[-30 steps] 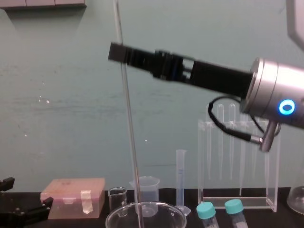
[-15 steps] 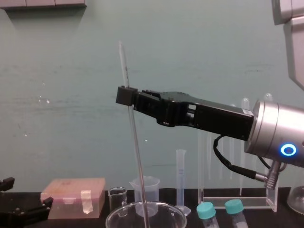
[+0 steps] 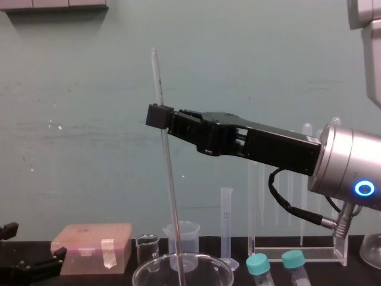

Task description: Hold the thermometer with one hand and immerse one end into the beaker, then reinsert it into the test tube rack.

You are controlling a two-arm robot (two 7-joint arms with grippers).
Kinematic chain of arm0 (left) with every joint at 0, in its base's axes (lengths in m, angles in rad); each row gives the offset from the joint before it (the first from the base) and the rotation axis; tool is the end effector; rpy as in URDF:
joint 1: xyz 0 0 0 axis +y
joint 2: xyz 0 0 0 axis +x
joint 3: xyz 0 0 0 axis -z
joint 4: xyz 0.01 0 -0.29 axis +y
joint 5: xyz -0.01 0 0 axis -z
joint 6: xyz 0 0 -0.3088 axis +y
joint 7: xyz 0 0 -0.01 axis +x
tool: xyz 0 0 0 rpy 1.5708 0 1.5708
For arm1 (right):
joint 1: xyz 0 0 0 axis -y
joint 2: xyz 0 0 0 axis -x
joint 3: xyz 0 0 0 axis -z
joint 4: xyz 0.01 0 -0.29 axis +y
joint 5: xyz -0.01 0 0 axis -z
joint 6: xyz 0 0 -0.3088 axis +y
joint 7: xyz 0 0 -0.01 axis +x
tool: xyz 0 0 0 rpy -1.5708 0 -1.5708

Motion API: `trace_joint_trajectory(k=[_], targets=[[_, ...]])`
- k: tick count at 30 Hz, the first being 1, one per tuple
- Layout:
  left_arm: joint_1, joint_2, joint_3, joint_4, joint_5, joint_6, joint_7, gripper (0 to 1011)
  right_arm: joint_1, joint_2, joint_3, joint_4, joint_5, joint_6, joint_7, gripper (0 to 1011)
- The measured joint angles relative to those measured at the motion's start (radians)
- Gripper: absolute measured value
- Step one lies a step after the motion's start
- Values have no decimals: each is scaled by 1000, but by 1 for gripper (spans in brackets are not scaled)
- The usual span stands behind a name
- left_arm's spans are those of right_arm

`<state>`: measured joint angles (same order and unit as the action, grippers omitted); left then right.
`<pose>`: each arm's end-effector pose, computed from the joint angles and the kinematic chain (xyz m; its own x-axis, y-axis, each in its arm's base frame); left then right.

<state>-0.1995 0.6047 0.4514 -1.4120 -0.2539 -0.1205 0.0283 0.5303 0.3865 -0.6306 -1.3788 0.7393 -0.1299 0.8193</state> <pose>0.3581 0.0827 -0.3023 0.2923 0.8803 0.3737 -0.9553 0.2873 0.0703 0.4287 0.0391 -0.2173 0.9609 -0.2738 0.0403 0.2575 0.9380 0.2319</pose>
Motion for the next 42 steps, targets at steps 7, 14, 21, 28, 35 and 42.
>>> trace_joint_trajectory(k=[7, 14, 21, 28, 35, 42], targets=[[0, 0, 0, 0, 0, 0, 0, 1008, -5, 1, 2, -4, -1, 10, 0, 56], [0, 0, 0, 0, 0, 0, 0, 1008, -6, 1, 2, 0, -1, 16, 3, 56], [0, 0, 0, 0, 0, 0, 0, 1008, -4, -1, 3, 4, 1, 19, 7, 56], [0, 0, 0, 0, 0, 0, 0, 1008, -2, -2, 3, 9, 6, 19, 16, 56], [0, 0, 0, 0, 0, 0, 0, 1008, 1, -2, 3, 11, 7, 19, 19, 56], [0, 0, 0, 0, 0, 0, 0, 1008, 3, -2, 1, 13, 6, 19, 20, 56]])
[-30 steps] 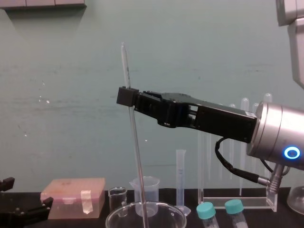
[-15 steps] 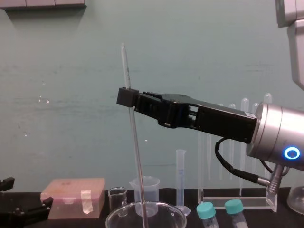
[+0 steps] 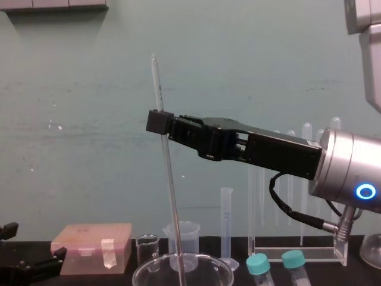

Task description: Hold the thermometer with one hand and immerse one end into the beaker, then reinsert it into the test tube rack.

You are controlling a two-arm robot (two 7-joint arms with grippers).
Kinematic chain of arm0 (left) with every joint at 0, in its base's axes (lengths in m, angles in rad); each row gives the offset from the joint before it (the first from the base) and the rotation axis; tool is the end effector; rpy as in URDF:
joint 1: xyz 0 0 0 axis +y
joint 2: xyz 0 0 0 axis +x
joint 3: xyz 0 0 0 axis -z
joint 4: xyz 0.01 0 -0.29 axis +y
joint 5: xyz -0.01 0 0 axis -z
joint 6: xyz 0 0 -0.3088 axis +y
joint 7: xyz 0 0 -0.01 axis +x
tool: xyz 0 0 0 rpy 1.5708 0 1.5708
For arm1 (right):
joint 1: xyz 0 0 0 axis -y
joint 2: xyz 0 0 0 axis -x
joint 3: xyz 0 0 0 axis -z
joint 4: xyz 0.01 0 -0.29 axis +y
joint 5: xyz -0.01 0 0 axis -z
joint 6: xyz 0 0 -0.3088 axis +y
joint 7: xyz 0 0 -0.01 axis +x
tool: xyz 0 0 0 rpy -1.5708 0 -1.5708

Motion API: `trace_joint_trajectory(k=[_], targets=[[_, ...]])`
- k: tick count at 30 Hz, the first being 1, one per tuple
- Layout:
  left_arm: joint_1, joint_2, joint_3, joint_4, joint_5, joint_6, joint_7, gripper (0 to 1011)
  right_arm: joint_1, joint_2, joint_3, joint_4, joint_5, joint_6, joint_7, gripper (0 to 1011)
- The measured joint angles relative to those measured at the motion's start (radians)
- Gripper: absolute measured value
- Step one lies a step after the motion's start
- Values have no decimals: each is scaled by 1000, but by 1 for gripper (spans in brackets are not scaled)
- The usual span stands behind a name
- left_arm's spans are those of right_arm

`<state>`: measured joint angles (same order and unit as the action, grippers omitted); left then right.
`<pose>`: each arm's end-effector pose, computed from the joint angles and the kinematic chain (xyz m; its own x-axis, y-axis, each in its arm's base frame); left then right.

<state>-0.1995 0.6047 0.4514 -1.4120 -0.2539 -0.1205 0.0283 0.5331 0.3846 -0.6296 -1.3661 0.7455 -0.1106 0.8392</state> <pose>0.3581 0.0827 -0.3023 0.2923 0.8803 0.3737 -0.9553 0.2873 0.0703 0.4305 0.0377 -0.2194 0.9658 -0.2586 0.0213 0.2478 0.9437 0.2192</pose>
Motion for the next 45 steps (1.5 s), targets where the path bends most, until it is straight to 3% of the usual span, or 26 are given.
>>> trace_joint_trajectory(k=[45], targets=[[0, 0, 0, 0, 0, 0, 0, 1008, -21, 16, -3, -33, -4, 5, -11, 56]])
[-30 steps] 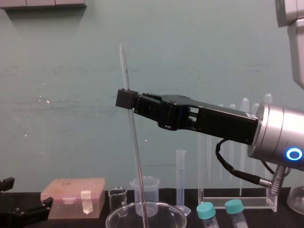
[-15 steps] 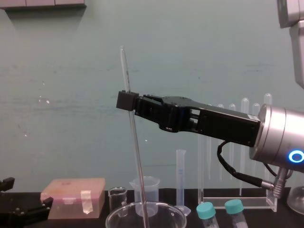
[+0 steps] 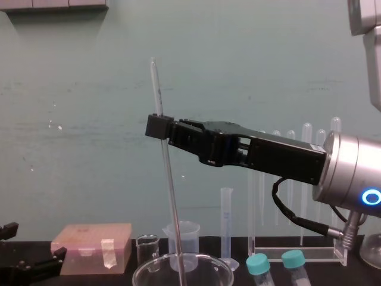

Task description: Hold the thermometer with one hand and immerse one end into the beaker, then reinsert it into the test tube rack.

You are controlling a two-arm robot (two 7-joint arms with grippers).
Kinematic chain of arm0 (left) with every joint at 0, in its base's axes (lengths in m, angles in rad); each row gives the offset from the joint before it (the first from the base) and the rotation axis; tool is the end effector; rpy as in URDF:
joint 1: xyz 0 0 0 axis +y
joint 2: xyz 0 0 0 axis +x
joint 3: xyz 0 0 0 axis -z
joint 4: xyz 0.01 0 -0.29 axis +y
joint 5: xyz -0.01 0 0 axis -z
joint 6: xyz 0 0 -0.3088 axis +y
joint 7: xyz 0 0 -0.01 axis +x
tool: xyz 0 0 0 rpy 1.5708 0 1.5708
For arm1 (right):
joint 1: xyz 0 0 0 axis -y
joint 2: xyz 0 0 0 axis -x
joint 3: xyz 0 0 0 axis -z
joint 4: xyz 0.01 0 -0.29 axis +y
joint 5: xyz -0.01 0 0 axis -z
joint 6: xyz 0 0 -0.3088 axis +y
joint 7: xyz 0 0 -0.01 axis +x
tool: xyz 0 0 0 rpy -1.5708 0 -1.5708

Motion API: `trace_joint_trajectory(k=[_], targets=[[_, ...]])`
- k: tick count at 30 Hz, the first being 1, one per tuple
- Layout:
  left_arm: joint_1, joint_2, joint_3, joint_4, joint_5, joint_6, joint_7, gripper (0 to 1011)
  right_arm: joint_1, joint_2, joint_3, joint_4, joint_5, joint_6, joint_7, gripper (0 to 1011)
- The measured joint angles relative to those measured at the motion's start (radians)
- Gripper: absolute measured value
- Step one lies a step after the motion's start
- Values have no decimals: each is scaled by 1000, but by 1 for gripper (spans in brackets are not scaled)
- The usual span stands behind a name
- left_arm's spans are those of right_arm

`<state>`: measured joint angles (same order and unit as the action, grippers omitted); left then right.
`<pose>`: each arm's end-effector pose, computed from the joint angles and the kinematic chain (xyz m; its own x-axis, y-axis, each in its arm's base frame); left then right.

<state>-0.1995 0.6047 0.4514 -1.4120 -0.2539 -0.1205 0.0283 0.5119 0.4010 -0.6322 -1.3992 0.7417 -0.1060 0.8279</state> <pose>0.3581 0.0827 -0.3023 0.2923 0.8803 0.3737 -0.9553 0.2873 0.0703 0.4229 0.0369 -0.2208 0.9663 -0.2565 0.0214 0.2464 0.9459 0.2109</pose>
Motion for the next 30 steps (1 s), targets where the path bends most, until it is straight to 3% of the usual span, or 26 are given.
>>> trace_joint_trajectory(k=[30], targets=[[0, 0, 0, 0, 0, 0, 0, 1008, 9, -8, -2, 16, 2, 1, 4, 56]])
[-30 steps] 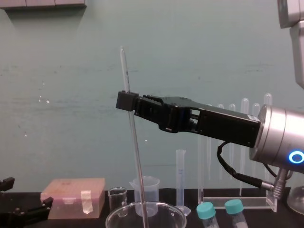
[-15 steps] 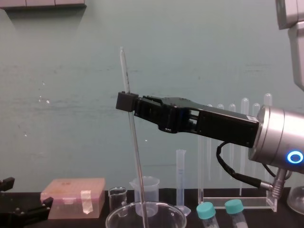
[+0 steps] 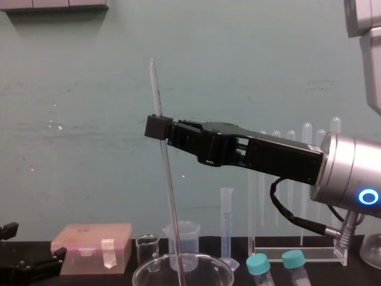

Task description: Hold the thermometer with one hand and immerse one end into the beaker, then reinsert it into the test tube rack.

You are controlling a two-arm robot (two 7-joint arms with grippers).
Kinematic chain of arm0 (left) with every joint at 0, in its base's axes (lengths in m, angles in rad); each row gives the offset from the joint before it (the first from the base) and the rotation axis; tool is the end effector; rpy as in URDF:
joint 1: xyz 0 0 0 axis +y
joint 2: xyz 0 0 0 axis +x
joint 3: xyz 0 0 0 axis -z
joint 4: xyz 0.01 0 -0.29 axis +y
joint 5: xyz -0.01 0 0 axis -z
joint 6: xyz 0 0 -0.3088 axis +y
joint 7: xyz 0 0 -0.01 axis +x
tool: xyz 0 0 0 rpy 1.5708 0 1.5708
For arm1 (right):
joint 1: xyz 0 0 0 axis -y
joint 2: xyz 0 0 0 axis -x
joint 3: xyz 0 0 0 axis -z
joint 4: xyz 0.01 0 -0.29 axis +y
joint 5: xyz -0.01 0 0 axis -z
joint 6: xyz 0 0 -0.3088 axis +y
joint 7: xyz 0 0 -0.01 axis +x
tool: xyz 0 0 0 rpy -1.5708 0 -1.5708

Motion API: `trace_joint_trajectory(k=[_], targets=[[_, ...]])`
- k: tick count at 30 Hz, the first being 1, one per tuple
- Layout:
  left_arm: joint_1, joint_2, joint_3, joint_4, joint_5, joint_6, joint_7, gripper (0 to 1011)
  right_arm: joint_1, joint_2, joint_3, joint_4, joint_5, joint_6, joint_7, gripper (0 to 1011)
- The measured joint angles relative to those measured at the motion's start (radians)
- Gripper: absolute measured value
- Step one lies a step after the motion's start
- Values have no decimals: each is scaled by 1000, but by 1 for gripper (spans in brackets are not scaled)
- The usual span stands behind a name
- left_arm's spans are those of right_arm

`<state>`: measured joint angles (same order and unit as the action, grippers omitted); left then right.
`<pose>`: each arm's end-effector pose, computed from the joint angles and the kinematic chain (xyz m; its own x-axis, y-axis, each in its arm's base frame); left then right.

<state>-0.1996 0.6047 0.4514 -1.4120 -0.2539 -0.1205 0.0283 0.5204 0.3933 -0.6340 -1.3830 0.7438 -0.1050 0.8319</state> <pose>0.3581 0.0827 -0.3022 0.2922 0.8803 0.3738 -0.9553 0.2873 0.0702 0.4259 0.0379 -0.2215 0.9665 -0.2563 0.0160 0.2473 0.9458 0.2106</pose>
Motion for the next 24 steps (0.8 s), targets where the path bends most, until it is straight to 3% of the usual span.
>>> trace_joint_trajectory(k=[24], targets=[[0, 0, 0, 0, 0, 0, 0, 1008, -4, 4, 1, -10, 0, 2, -3, 56]])
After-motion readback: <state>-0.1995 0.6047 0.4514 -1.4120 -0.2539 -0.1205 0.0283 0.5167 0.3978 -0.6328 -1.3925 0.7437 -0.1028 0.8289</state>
